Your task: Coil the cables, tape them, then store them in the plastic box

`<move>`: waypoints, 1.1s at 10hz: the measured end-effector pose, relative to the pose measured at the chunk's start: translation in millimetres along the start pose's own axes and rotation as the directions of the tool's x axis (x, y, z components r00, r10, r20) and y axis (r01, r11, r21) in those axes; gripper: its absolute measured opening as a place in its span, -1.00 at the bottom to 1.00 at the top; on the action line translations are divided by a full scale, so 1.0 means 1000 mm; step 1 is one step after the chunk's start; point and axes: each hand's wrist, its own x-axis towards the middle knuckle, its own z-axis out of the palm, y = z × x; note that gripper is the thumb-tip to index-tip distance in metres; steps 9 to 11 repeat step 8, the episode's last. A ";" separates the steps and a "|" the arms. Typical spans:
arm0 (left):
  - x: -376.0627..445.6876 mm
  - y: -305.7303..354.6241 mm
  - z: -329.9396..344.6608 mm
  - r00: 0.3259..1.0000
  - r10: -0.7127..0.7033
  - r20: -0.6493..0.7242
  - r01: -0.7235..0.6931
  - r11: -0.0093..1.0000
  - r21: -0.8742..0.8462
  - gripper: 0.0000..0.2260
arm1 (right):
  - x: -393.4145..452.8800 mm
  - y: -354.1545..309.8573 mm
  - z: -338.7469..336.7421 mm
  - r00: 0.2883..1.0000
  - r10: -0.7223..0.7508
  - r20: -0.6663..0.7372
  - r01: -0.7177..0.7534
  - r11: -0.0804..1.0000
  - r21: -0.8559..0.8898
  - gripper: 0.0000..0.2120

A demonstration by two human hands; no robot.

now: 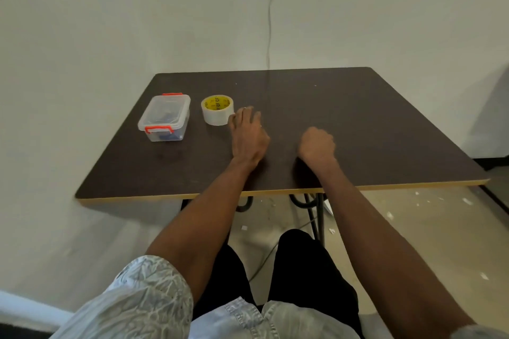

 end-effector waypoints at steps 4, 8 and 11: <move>-0.016 -0.107 -0.052 0.940 -0.232 -0.251 0.250 0.967 0.041 -0.68 | -0.016 -0.154 0.069 0.840 -0.537 -0.069 0.539 0.814 0.217 -0.87; 0.031 -0.082 -0.043 0.980 -0.079 -0.182 0.087 0.995 0.039 -0.67 | 0.051 -0.094 0.026 0.849 -0.423 -0.317 0.505 0.827 0.247 -0.79; 0.031 -0.082 -0.043 0.980 -0.079 -0.182 0.087 0.995 0.039 -0.67 | 0.051 -0.094 0.026 0.849 -0.423 -0.317 0.505 0.827 0.247 -0.79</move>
